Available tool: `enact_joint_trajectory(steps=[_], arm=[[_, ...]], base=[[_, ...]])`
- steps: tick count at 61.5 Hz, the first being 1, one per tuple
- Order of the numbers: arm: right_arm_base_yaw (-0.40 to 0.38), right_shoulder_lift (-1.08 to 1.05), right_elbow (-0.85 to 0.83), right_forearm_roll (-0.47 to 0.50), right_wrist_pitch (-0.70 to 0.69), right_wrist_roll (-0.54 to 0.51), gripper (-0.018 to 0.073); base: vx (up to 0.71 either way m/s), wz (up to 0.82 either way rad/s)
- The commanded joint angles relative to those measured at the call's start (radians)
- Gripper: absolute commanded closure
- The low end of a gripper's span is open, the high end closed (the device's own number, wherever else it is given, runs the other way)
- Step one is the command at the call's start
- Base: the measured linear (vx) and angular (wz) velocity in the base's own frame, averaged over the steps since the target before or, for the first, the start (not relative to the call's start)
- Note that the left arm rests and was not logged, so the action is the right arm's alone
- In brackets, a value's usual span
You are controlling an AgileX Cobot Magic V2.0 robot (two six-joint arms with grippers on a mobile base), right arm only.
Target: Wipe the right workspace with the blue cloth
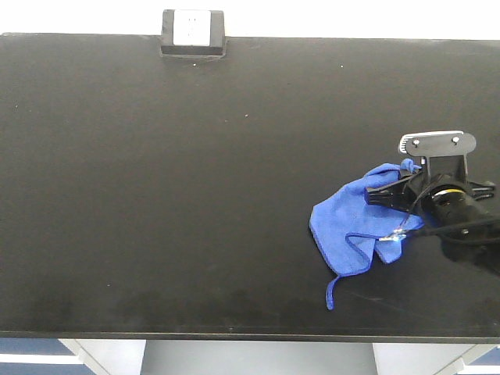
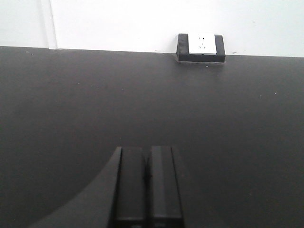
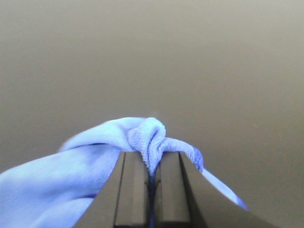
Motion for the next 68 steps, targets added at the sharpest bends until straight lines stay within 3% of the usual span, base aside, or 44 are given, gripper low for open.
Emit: enact_joint_trajectory(steps=[1,7,19,27,43,68], arm=[[-0.002,-0.079,-0.021,-0.026,0.014,-0.025,0.0443],[-0.002,-0.109,-0.021,-0.026,0.061,-0.025,0.0351],[-0.002,-0.157,-0.021,0.002,0.131,-0.002,0.0084],[-0.002,-0.253,-0.021,0.002,0.193,-0.007,-0.0015],[-0.002,-0.524,-0.021,0.001,0.348,-0.074,-0.0016],[-0.002,-0.683,-0.021,0.002,0.347,-0.078,-0.0016]], base=[[0.0,0.0],[0.0,0.0],[0.0,0.0],[0.0,0.0],[0.0,0.0],[0.0,0.0]])
